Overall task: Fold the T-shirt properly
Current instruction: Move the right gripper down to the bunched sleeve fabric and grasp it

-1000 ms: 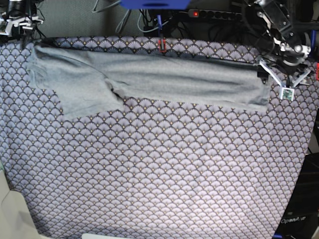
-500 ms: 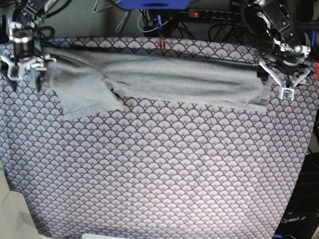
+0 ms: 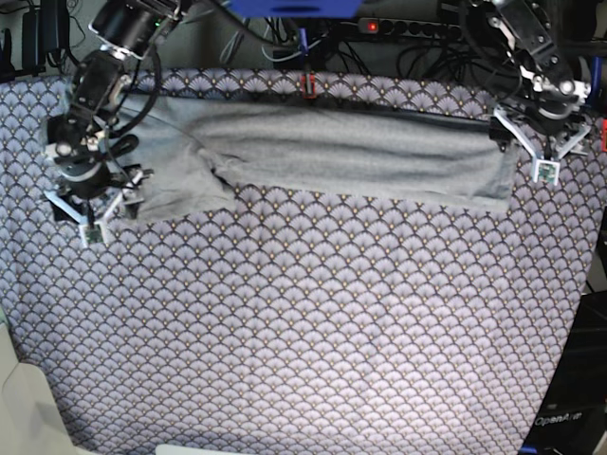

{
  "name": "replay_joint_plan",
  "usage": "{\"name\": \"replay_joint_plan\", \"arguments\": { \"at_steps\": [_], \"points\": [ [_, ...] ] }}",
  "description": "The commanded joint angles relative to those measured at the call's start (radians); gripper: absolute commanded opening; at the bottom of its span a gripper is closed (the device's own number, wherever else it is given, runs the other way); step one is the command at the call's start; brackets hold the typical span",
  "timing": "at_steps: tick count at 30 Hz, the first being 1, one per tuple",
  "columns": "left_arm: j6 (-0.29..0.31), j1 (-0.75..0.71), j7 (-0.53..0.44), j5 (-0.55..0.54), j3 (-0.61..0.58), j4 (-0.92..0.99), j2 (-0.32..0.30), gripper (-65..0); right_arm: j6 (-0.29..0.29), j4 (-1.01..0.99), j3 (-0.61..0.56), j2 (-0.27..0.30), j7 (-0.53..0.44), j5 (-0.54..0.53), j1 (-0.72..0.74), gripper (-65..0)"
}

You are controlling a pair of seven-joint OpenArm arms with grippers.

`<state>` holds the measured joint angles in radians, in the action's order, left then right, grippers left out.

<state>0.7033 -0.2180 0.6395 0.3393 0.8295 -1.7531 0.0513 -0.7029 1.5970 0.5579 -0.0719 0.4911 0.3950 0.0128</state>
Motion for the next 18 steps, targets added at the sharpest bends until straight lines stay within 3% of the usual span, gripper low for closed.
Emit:
{"name": "replay_joint_plan", "arguments": {
  "at_steps": [1,6,18],
  "points": [
    [-0.005,0.007,-0.016,-0.004,0.001,-0.015,-0.008,-12.1,0.005,0.019,-0.017,0.008,0.004,-0.041,0.008,-17.7],
    [-0.005,0.012,-0.016,-0.004,0.001,-0.015,-0.009,-12.1,0.005,0.010,-0.055,0.036,0.110,-0.118,0.006,-17.7],
    [-0.005,0.013,-0.016,-0.004,0.001,-0.015,-0.011,-12.1,0.005,-0.097,-0.060,0.099,0.120,-0.218,0.019,-17.7]
  ]
}}
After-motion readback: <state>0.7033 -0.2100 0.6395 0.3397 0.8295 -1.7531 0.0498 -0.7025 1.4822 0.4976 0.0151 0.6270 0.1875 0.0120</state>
